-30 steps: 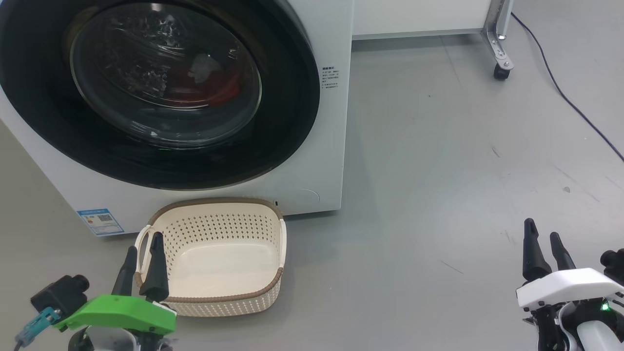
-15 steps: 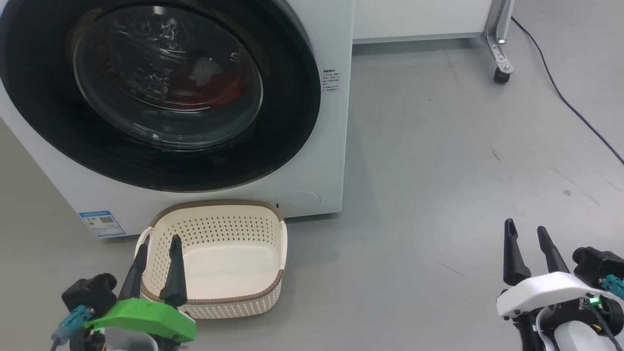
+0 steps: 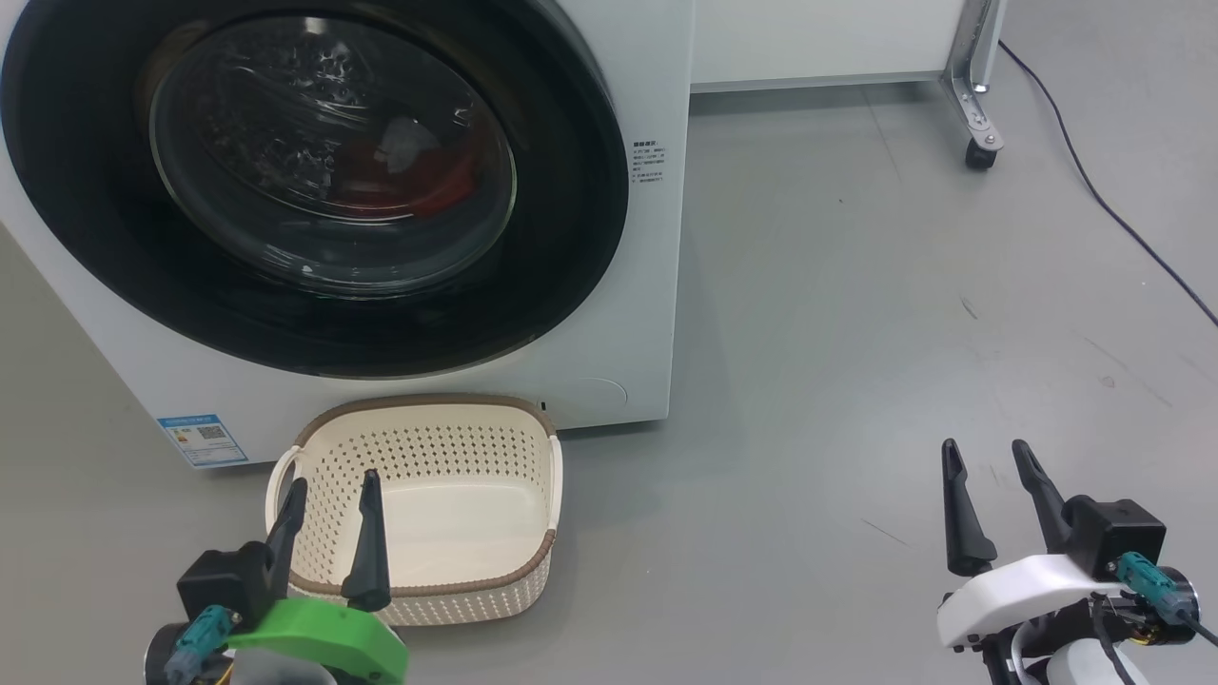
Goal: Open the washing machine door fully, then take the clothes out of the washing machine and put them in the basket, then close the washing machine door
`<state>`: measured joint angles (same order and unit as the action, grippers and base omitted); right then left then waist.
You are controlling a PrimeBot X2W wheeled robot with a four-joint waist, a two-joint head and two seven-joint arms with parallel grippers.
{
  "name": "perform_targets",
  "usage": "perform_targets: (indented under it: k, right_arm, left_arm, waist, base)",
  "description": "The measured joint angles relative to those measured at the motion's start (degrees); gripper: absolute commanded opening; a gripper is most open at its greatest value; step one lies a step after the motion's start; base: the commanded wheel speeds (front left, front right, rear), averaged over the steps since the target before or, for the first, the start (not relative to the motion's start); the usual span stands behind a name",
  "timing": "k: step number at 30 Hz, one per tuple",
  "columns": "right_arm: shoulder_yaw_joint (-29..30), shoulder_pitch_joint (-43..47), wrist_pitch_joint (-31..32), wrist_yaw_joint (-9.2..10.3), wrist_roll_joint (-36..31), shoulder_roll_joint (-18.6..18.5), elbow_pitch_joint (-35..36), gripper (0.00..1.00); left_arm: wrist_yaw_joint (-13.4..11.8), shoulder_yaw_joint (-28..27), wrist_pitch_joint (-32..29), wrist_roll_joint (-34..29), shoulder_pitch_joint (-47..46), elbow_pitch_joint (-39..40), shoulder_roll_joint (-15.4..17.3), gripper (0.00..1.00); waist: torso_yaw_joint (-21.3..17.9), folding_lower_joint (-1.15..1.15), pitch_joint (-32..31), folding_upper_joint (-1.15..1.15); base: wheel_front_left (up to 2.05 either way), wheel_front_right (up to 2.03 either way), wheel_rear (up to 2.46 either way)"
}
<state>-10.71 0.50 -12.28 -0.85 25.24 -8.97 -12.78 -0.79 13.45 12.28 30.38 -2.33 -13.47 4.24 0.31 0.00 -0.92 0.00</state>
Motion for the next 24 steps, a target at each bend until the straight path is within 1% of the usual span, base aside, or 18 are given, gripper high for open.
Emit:
perform_targets:
  k: [11, 24]
  right_arm:
    - [-1.64, 0.12, -1.91, 0.02, -8.03, 0.2, 0.01, 1.0]
    - [-0.68, 0.22, -1.91, -0.03, -8.11, 1.23, -0.2, 1.0]
  left_arm:
    - [-1.2, 1.63, 1.99, -6.92, 0.02, -1.52, -0.15, 1.0]
    - [-1.76, 1.37, 2.0, -6.86, 0.02, -3.13, -0.91, 1.0]
  waist:
    - [-0.03, 0.0, -0.09, 0.0]
    - [0.09, 0.0, 0.05, 0.0]
  base:
    - [0.0, 0.0, 0.0]
    - [0.0, 0.0, 0.0]
